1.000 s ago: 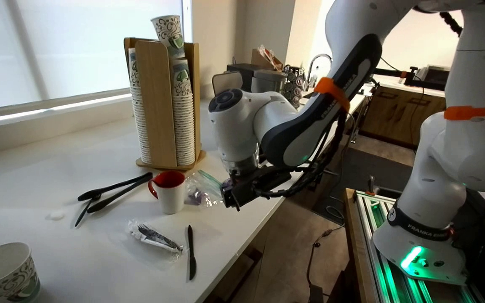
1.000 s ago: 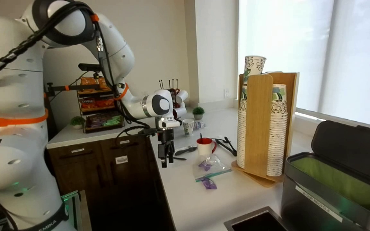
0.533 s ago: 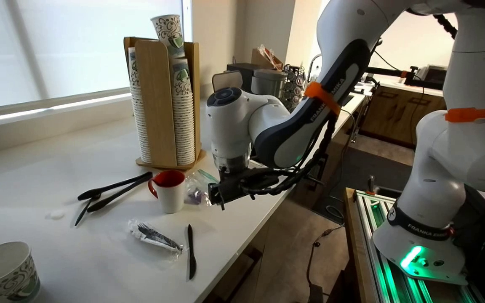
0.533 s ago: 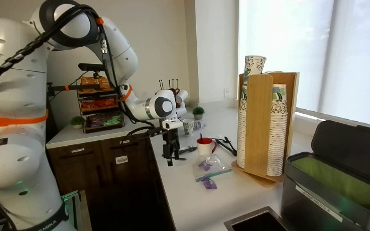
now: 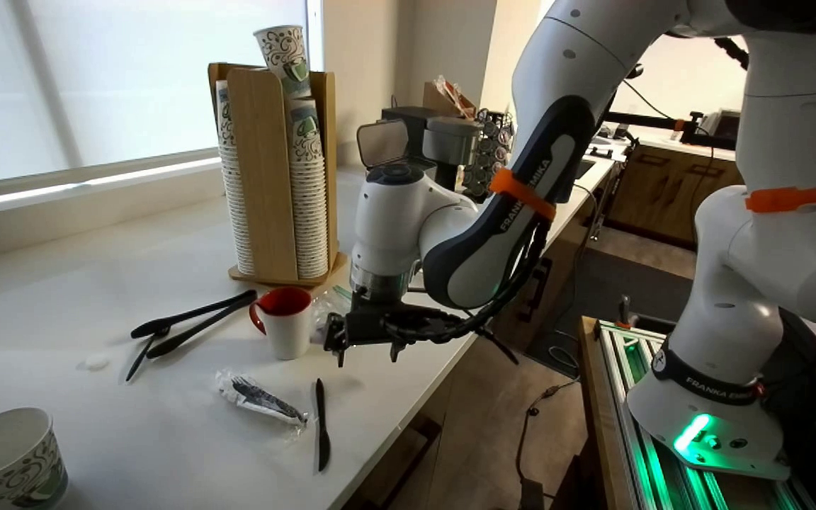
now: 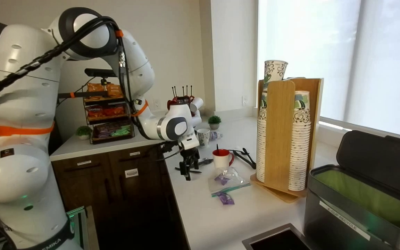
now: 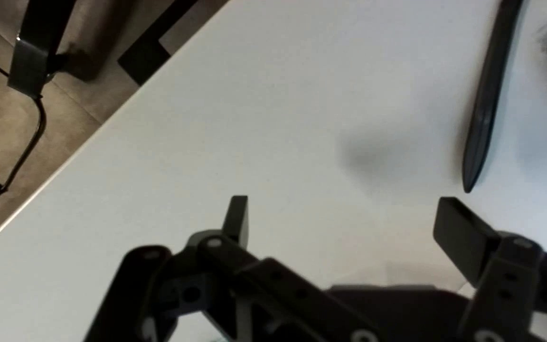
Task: Put the black knife into the mug cup
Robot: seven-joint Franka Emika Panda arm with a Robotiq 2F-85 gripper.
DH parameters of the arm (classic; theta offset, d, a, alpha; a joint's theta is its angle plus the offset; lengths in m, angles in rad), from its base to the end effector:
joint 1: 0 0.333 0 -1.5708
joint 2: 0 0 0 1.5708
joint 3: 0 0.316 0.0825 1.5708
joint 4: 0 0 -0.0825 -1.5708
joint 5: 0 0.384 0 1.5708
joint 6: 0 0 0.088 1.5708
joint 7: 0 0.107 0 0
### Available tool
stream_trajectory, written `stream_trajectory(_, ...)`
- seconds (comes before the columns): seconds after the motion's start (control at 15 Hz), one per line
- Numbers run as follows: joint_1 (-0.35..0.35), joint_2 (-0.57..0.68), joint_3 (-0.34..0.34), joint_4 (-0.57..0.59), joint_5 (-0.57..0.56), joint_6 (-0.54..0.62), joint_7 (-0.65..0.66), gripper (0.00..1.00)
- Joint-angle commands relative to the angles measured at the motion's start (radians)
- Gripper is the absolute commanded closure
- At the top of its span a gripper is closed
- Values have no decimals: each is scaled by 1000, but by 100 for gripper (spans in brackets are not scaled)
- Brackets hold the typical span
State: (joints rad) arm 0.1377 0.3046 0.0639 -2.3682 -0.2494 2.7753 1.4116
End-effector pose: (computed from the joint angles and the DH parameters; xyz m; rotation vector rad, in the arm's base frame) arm 0.5051 0.1152 0.2069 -2.7456 1.4743 -0.2053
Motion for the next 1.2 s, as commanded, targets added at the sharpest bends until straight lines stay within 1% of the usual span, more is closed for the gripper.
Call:
stream_trajectory(0.0,54,10,-44,0,49,7,-27,0)
stream_trajectory(0.27,74,31,-48,5,67,6,-27,0)
stream_trajectory(0.33,79,38,-57,9,61,24,-24,0)
stream_trajectory(0.47,87,68,-66,38,70,28,-32,0)
stream_trajectory(0.6,87,109,-64,64,94,60,-42,0)
stream_trajectory(0.67,95,130,-74,72,95,101,-35,0)
stream_trajectory(0.87,94,190,-67,95,159,223,-72,0)
stream_trajectory(0.93,95,205,-64,106,182,244,-92,0)
stream_trajectory(1.0,91,215,-55,111,211,259,-116,0)
stream_trajectory(1.07,64,216,-16,122,250,233,-160,0)
stream_trajectory(1.13,64,220,-10,137,272,210,-186,0)
